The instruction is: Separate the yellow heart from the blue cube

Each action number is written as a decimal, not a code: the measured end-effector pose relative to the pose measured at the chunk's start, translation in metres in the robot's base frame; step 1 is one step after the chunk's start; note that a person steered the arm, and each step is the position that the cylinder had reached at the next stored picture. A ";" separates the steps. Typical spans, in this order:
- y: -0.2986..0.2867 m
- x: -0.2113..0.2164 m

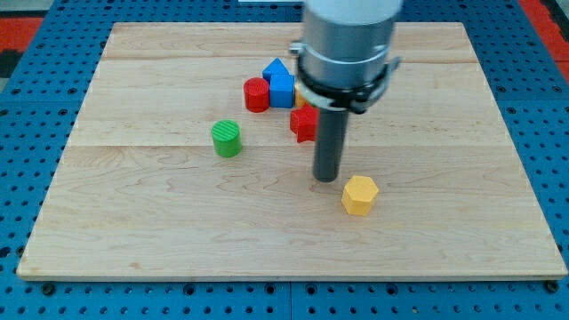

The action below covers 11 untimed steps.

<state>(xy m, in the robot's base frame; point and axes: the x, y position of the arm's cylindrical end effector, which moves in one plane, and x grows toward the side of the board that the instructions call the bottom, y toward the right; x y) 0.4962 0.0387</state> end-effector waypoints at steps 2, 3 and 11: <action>0.084 0.027; 0.034 0.002; 0.054 -0.110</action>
